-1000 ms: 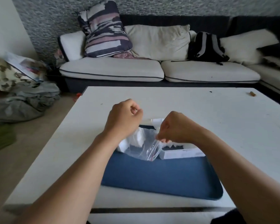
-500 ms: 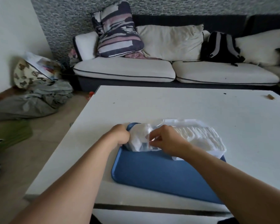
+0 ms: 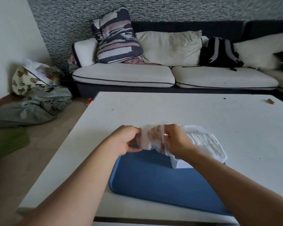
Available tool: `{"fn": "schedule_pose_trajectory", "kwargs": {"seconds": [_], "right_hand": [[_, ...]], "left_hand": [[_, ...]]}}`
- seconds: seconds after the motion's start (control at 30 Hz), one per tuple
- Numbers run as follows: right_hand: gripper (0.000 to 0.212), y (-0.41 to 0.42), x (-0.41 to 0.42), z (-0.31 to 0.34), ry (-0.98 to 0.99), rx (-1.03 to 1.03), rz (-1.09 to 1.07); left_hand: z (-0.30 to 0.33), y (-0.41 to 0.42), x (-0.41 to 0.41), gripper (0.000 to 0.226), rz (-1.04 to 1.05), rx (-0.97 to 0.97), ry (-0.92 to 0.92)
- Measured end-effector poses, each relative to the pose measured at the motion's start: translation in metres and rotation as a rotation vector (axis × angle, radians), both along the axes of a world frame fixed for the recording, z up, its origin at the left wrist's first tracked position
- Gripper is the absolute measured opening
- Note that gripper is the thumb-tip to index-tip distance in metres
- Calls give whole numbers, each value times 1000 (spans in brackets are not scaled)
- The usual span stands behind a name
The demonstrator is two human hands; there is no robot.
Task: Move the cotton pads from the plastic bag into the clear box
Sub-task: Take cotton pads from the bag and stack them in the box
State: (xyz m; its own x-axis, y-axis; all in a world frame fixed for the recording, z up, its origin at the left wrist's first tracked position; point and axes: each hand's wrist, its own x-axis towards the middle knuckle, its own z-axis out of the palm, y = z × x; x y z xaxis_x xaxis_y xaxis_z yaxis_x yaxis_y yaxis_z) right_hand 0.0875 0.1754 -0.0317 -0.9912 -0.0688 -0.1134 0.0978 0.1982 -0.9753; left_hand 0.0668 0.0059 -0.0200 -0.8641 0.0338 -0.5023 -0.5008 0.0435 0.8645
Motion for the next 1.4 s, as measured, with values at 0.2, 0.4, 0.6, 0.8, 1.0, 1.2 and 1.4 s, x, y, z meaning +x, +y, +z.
{"fn": "schedule_pose_trajectory", "kwargs": {"seconds": [0.2, 0.4, 0.6, 0.8, 1.0, 1.2, 1.4], "right_hand": [[38, 4, 0, 10, -348, -421, 20], [29, 3, 6, 16, -333, -389, 232], [41, 16, 2, -1, 263, 476, 162], [46, 16, 6, 2, 384, 615, 227], [44, 15, 7, -3, 410, 630, 209], [36, 16, 5, -6, 377, 705, 203], [15, 24, 9, 2, 350, 645, 113]], "left_hand": [[9, 9, 7, 15, 13, 99, -9], [10, 9, 11, 20, -62, 9, 48], [8, 16, 7, 19, 28, 20, 32], [6, 17, 4, 23, 83, 28, 8], [6, 18, 4, 26, 186, 40, 12], [-1, 18, -1, 28, 255, 18, 7], [-8, 10, -7, 29, 305, -35, 11]]}}
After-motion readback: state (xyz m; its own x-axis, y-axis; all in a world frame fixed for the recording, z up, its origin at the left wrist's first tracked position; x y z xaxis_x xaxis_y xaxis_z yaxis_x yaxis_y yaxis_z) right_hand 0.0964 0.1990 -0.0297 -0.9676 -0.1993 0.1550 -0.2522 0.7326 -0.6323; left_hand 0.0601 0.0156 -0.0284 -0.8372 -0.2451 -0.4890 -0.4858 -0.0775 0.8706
